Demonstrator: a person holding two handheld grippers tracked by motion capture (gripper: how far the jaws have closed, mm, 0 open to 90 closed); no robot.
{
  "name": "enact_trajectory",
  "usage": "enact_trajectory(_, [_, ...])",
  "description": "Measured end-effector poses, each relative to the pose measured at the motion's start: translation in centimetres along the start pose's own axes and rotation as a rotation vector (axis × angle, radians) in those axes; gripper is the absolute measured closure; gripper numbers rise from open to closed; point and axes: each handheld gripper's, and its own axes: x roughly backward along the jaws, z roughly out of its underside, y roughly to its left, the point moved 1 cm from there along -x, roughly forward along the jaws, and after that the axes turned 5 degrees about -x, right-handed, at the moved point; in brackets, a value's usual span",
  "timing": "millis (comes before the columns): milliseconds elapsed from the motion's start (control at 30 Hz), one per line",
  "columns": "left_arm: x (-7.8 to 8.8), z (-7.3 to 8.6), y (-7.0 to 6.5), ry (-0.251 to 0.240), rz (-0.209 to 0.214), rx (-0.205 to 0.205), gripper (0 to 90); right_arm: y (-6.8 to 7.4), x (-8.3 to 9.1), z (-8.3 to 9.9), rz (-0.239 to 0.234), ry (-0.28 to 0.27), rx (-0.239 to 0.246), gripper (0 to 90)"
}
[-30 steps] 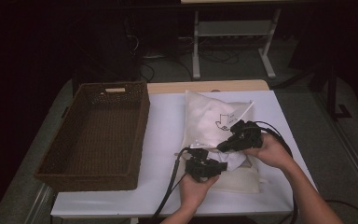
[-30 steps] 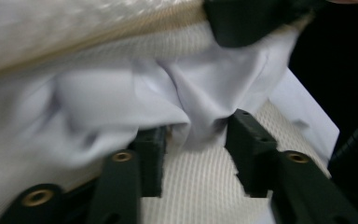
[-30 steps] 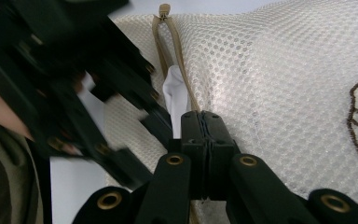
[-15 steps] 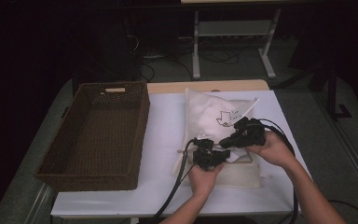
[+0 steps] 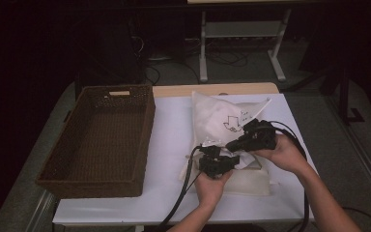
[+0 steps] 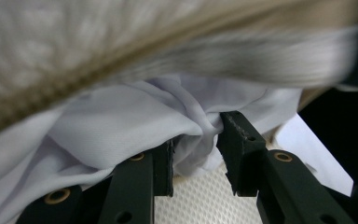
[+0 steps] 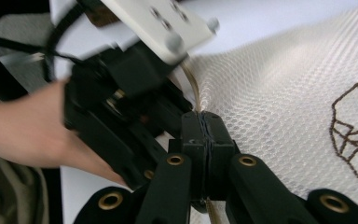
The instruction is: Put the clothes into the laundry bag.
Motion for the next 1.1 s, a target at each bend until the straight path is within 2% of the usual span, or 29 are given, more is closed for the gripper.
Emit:
enact_trajectory(167, [-0.3,0.0,0.2,-0.015,-0.01,0.007,65.7,0.1,0.3,-0.2,-0.018,-0.032,-0.012,88.7])
enact_trajectory(300, [-0.2,0.1,0.1,-0.002,-0.015,-0.015,64.8,-0.6,-0.4,0.5,-0.016,0.001,-0.039,88.6])
enact_trajectory(333, [-0.1,0.2,0.1,0.005,-0.017,-0.029,64.0,-0.9,-1.1,1.0,0.004,0.04,-0.039,88.4])
enact_trajectory(400, [0.3,0.3,-0.1,0.025,-0.026,-0.053,63.4,-1.0,-1.4,1.2,0.007,0.049,-0.041,88.3])
enact_trajectory(667, [3.0,1.2,0.5,0.081,-0.024,-0.07,56.6,-1.0,-1.9,1.9,0.004,0.044,-0.035,88.1])
enact_trajectory(800, [4.8,1.4,1.0,0.09,-0.043,-0.077,52.2,-0.6,-2.0,2.3,-0.001,0.043,-0.027,88.2])
enact_trajectory(933, [6.2,1.7,1.5,0.092,-0.055,-0.078,51.3,-0.3,-2.2,2.6,-0.007,0.048,-0.018,88.3])
enact_trajectory(1100, [7.6,1.7,2.1,0.096,-0.075,-0.098,52.2,-0.2,-2.0,2.7,-0.007,0.041,-0.015,88.3])
